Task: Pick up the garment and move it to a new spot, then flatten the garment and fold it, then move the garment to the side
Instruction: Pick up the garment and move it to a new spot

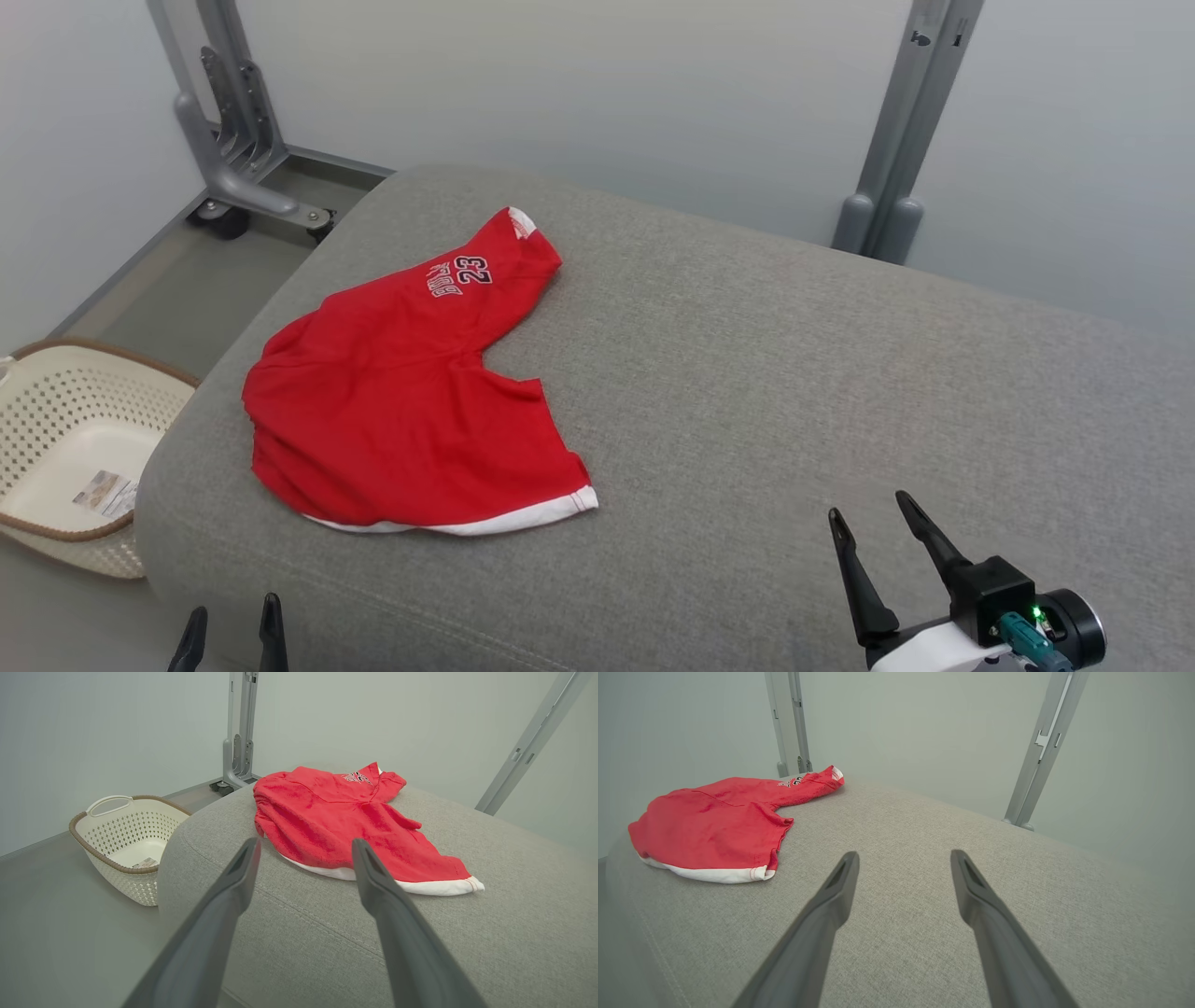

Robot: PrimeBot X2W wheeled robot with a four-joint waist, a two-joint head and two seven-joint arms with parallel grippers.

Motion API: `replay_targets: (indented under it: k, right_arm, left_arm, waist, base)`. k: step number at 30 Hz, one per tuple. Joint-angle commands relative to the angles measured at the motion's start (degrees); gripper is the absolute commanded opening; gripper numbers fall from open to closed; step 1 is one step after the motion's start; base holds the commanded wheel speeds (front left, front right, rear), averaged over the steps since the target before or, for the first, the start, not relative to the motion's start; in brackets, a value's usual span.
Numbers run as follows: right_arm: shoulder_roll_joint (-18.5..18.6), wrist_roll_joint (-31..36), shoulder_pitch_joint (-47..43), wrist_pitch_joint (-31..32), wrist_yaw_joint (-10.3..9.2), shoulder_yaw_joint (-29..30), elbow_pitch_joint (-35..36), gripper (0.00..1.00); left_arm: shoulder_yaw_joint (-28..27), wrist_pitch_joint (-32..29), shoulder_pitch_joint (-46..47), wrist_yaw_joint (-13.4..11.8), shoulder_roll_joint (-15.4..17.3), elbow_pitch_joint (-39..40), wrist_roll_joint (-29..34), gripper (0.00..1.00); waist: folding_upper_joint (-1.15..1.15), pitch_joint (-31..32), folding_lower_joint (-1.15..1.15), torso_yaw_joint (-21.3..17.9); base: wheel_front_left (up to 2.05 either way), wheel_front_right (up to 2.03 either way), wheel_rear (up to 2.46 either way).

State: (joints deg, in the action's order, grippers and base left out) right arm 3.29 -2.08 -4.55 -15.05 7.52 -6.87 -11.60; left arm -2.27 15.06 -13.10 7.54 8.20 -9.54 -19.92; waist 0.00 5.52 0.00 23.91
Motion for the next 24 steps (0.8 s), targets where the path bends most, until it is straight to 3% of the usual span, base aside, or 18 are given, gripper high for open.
replay_targets:
  k: [1, 11, 17, 24]
  right_arm:
    - [0.63, -0.39, 1.02, -0.16, -0.07, -0.35, -0.51, 1.0]
    - [0.81, -0.79, -1.34, -0.16, -0.07, 0.91, -0.18, 1.0]
    - [1.4, 0.36, -5.46, -0.15, -0.07, 2.51, 2.07, 1.0]
    - [3.87, 1.59, -3.3, -0.15, -0.07, 2.76, 4.49, 1.0]
  left_arm:
    - [-0.61, 0.13, -0.8, -0.1, -0.52, 0.54, 0.68, 1.0]
    - [0.9, 0.13, 0.53, -0.1, -0.52, -0.57, 0.18, 1.0]
    - [3.68, -1.72, 9.94, -0.1, -0.2, -10.04, -3.2, 1.0]
    - [3.45, -6.19, 25.21, -0.12, -0.94, -22.35, -7.33, 1.0]
  waist:
    - [0.0, -1.74, 0.0, 2.99]
    - [0.0, -1.79, 0.0, 2.73]
    - [0.0, -3.83, 0.0, 2.89]
    - [0.0, -10.35, 0.0, 0.59]
  base:
    - [0.0, 0.0, 0.0]
    - [0.0, 0.0, 0.0]
    - [0.0, 0.0, 0.0]
    - [0.0, 0.0, 0.0]
